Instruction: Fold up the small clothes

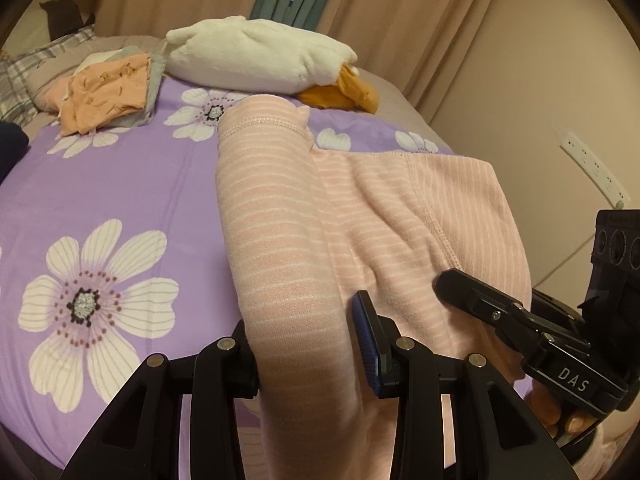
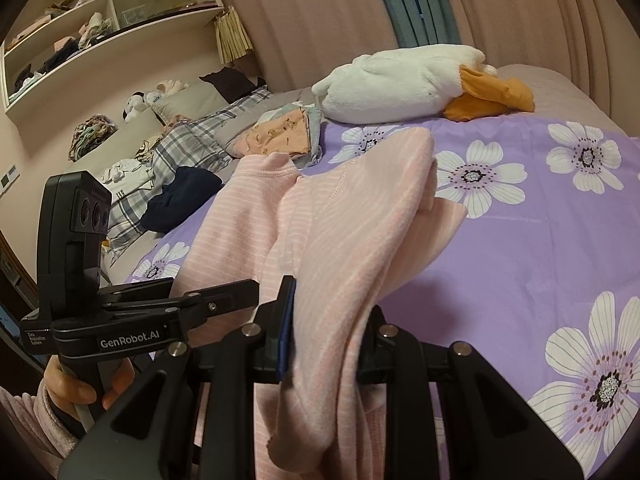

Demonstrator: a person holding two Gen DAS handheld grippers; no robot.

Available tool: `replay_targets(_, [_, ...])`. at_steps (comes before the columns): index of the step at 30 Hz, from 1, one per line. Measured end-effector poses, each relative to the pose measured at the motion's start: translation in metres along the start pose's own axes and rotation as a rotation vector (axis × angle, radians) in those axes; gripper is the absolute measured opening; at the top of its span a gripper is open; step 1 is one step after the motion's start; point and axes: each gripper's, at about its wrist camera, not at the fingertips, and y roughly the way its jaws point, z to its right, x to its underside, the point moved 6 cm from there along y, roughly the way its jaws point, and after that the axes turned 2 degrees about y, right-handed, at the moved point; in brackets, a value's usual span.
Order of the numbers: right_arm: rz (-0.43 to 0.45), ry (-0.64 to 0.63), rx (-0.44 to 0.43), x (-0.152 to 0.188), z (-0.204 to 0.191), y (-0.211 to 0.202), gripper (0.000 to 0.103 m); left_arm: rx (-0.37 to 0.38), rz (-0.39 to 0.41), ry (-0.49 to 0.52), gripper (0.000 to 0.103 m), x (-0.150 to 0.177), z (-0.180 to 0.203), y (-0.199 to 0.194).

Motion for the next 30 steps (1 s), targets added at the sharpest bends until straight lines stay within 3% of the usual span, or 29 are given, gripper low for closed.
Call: replay_targets(30, [-0.015,-0.024,0.011,-0.005,-0.006,0.014,0.024,-0.026,0.006,0.008,0.037,-0.014,-0.016,0.012])
